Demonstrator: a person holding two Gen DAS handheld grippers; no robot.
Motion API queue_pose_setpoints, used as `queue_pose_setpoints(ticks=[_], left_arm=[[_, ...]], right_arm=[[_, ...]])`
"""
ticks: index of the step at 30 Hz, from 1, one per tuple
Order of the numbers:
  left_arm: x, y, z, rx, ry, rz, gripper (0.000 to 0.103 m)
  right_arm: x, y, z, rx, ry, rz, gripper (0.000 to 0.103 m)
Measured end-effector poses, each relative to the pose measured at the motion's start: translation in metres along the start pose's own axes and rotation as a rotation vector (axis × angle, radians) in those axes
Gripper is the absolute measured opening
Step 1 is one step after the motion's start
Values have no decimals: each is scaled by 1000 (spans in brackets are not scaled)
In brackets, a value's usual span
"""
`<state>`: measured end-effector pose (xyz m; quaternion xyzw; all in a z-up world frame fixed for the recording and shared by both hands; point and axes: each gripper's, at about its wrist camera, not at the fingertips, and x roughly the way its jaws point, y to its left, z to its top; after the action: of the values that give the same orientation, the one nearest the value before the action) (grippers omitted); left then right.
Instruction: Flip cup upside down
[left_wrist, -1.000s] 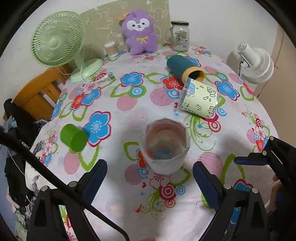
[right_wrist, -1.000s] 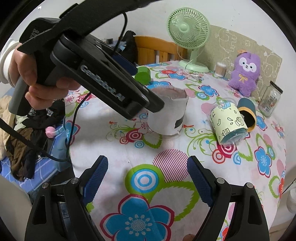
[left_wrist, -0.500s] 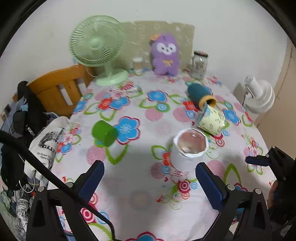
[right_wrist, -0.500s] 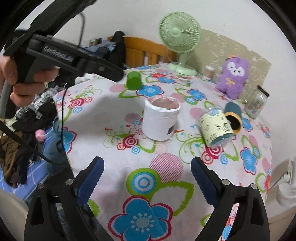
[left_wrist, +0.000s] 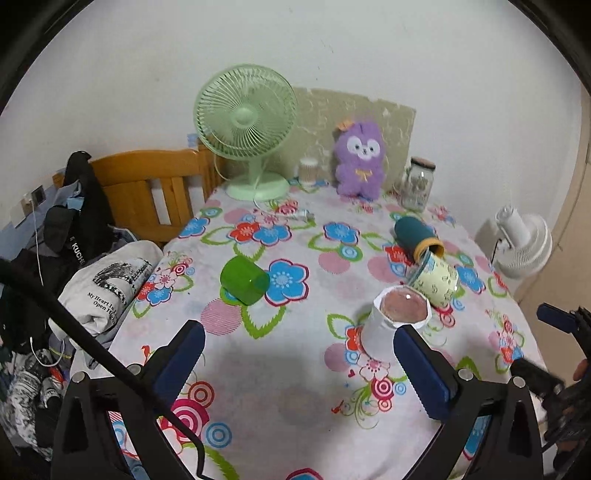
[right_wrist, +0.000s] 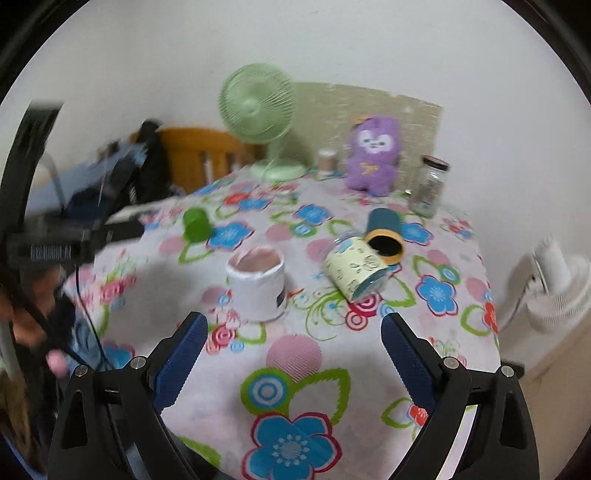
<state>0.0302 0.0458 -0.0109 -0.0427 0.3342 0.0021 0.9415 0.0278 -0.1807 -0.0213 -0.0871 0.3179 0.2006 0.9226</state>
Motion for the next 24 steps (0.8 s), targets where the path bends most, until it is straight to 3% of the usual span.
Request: queue_pose_setpoints(ticks=[6,13,24], left_arm=[[-5,1,-15,-49,-74,24,103],[-1,-5,-29,-51,-63,26,103],[-2,-13,-35,1,-53,46,103]], right_arm=[[-13,-2,-1,89,-59,-87,101],[-22,11,-6,86,-85,-143,101],[-21,22,-7,74,-93,-141,101]])
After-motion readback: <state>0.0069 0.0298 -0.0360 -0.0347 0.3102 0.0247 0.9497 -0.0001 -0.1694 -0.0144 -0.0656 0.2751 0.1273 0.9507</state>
